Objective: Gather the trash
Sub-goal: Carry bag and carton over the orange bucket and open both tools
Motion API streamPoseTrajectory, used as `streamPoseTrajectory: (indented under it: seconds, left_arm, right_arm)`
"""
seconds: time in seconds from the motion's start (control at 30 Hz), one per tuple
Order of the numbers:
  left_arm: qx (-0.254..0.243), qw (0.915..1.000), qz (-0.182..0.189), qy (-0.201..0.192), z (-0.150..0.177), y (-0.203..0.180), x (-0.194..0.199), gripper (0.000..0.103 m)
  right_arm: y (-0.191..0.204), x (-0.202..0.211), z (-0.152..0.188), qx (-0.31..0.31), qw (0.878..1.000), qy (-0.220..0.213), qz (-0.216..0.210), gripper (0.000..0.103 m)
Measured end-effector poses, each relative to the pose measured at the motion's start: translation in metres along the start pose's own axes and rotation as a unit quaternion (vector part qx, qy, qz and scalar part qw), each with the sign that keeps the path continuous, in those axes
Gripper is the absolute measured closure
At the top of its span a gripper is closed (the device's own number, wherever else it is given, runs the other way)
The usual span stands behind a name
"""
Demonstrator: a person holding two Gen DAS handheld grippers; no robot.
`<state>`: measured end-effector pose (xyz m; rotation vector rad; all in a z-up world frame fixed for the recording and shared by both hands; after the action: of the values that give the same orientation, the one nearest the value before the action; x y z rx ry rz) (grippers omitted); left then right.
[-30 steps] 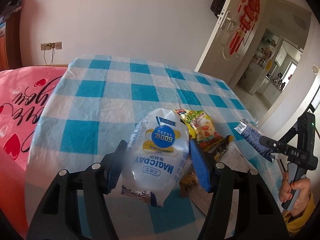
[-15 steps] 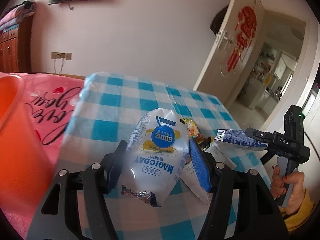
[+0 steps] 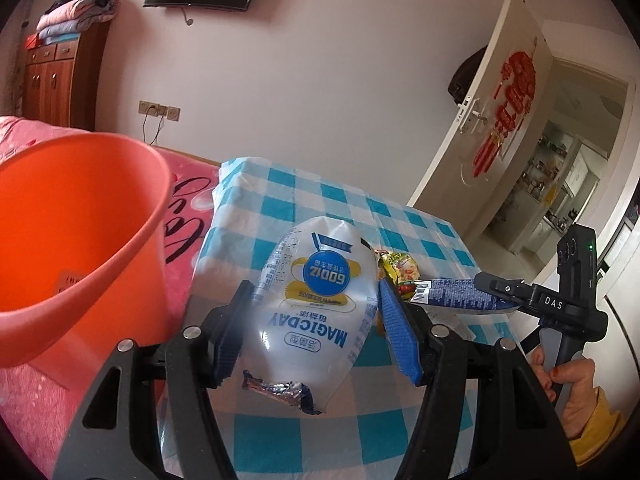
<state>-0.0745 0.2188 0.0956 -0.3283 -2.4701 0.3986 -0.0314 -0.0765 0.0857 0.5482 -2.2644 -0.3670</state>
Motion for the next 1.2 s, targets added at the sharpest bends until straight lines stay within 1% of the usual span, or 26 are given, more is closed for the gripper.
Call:
streamPoseTrajectory:
  seconds: [0.2,0.37,0.47,0.57,0.63,0.73,0.8,0.83,0.93,0.97,1.0,1.03,1.07,1.1,1.13,1.2]
  left_arm:
    - [0.007,0.9999,-0.001,-0.015,-0.004,0.007,0.015,0.039]
    - [0.006,0.9989,-0.004,-0.046,-0.016,0.008,0.038,0.039]
    - [0.006,0.9973,-0.020,-0.071,-0.029,0.016,0.060,0.039]
    - [0.012,0.9943,-0.047,-0.095,-0.043,0.031,0.080,0.039]
    - [0.017,0.9911,-0.075,-0.109,-0.051,0.045,0.093,0.039]
    - [0.030,0.9868,-0.107,-0.119,-0.057,0.066,0.102,0.039]
    - [0.041,0.9837,-0.127,-0.121,-0.058,0.081,0.104,0.039]
    - [0.051,0.9810,-0.143,-0.121,-0.058,0.092,0.104,0.039]
    - [0.073,0.9766,-0.167,-0.115,-0.057,0.113,0.099,0.039]
    - [0.083,0.9737,-0.180,-0.112,-0.057,0.120,0.096,0.036]
    - [0.093,0.9713,-0.189,-0.110,-0.055,0.128,0.094,0.035]
    - [0.101,0.9700,-0.193,-0.108,-0.054,0.134,0.093,0.030]
    - [0.105,0.9688,-0.196,-0.109,-0.052,0.138,0.094,0.023]
    - [0.108,0.9665,-0.202,-0.116,-0.050,0.142,0.095,0.019]
    - [0.108,0.9651,-0.206,-0.121,-0.048,0.144,0.096,0.017]
    - [0.107,0.9620,-0.213,-0.134,-0.046,0.147,0.099,0.014]
  right_arm:
    - [0.032,0.002,-0.010,0.025,1.000,-0.004,-0.017,0.036]
    - [0.074,0.002,-0.030,0.038,0.997,-0.006,-0.066,0.036]
    - [0.108,-0.002,-0.046,0.049,0.993,-0.005,-0.109,0.036]
    - [0.148,-0.012,-0.061,0.066,0.986,-0.002,-0.150,0.036]
    - [0.174,-0.021,-0.069,0.075,0.981,0.004,-0.176,0.036]
    - [0.214,-0.040,-0.079,0.089,0.973,0.018,-0.213,0.036]
    - [0.238,-0.056,-0.082,0.100,0.968,0.026,-0.227,0.036]
    - [0.253,-0.067,-0.082,0.105,0.965,0.035,-0.237,0.036]
    - [0.281,-0.095,-0.079,0.120,0.960,0.055,-0.246,0.035]
    - [0.290,-0.106,-0.075,0.125,0.958,0.067,-0.249,0.035]
    - [0.294,-0.115,-0.073,0.123,0.958,0.073,-0.247,0.031]
    - [0.295,-0.123,-0.071,0.117,0.961,0.077,-0.240,0.022]
    - [0.295,-0.130,-0.069,0.108,0.962,0.082,-0.239,0.018]
    - [0.292,-0.135,-0.068,0.097,0.962,0.084,-0.239,0.011]
    - [0.288,-0.137,-0.067,0.088,0.964,0.082,-0.235,0.010]
    - [0.278,-0.138,-0.067,0.072,0.968,0.072,-0.230,0.010]
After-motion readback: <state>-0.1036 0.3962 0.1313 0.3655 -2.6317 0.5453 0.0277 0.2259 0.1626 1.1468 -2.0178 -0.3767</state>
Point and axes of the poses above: each gripper's, at about its wrist camera, not at the fingertips, and x roughly against the way its jaws point, y to its left, z to its underside, the point moved 3 cm from there along -x, roughly the way its jaws point, and after that the axes turned 1 degree about -z, right-handed, at the moved point
